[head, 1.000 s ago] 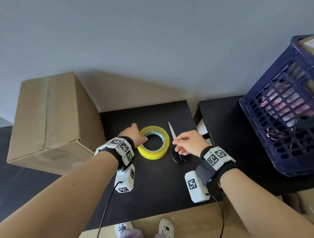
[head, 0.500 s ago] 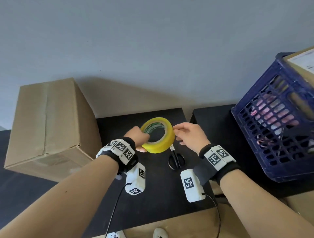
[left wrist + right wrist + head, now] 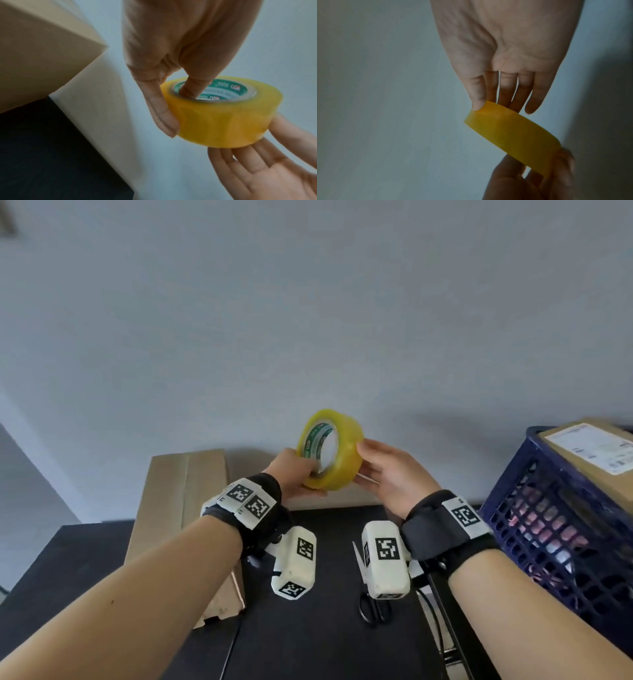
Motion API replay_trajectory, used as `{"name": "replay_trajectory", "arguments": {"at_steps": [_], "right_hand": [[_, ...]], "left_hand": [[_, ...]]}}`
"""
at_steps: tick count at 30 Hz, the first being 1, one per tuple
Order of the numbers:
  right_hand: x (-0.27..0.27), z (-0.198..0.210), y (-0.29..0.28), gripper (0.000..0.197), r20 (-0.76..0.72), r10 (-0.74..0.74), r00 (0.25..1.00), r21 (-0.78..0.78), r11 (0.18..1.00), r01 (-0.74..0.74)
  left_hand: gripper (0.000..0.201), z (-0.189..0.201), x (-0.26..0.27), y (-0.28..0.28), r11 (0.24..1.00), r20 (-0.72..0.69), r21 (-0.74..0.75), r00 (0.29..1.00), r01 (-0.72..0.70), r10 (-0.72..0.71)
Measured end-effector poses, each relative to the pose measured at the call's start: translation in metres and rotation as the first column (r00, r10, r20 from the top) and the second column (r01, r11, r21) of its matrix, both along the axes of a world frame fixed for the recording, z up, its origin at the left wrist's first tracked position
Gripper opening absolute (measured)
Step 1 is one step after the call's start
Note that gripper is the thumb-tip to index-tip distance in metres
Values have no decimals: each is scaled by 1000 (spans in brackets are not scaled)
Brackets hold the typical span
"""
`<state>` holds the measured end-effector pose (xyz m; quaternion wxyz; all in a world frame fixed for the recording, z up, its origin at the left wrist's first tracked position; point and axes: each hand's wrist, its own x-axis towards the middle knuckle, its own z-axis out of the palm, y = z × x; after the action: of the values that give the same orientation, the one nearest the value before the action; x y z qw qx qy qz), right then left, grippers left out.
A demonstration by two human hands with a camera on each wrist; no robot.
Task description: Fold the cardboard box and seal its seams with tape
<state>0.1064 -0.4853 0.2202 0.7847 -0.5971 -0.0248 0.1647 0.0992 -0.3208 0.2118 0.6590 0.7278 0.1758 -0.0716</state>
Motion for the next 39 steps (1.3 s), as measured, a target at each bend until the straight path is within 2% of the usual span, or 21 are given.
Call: {"name": "replay_trajectory", "arguments": {"at_steps": [2,4,6,8,11,13,21,22,25,26,31,37,39], "right_hand": [[-1,14,8,8,6,56,998,52,997,-56],[-3,24,18,14,14,118,993,80,990,-119],[-7,30,31,21,46,199,979,50,978,-201],[-12,32,44,25,63,274,960,20,961,-275],[-17,34,60,36,76,373,925,25,926,-376],[-18,39,71,41,81,414,907,27,909,-417],[-26,47,108,47,55,461,886,63,884,-464],[-27,48,113,46,59,466,883,57,881,-469],[-29,52,126,20,43,435,900,69,897,-437],[-29,53,130,17,35,430,902,74,899,-432],[-32,55,141,23,23,457,889,79,886,-457],[-35,54,153,37,-2,437,900,90,896,-435],[-38,53,156,39,19,432,902,91,897,-432]], "left_hand": [[5,15,-7,8,996,42,91,999,13,-16],[26,27,-13,18,957,94,290,995,-6,-22],[42,38,-19,32,857,234,505,972,-103,-21],[45,51,-26,46,771,385,601,922,-211,-48],[43,64,-34,65,645,440,714,891,-273,-111],[41,68,-39,76,616,439,733,892,-287,-106],[37,72,-60,109,605,461,716,886,-347,-38],[36,72,-62,113,608,460,713,887,-350,-29],[30,73,-67,125,620,459,700,888,-354,-12],[29,73,-68,129,617,456,704,890,-352,-12],[27,72,-70,142,624,437,707,900,-333,-14],[33,71,-72,150,566,447,740,894,-363,-11],[31,70,-72,154,576,448,732,894,-365,-2]]}}
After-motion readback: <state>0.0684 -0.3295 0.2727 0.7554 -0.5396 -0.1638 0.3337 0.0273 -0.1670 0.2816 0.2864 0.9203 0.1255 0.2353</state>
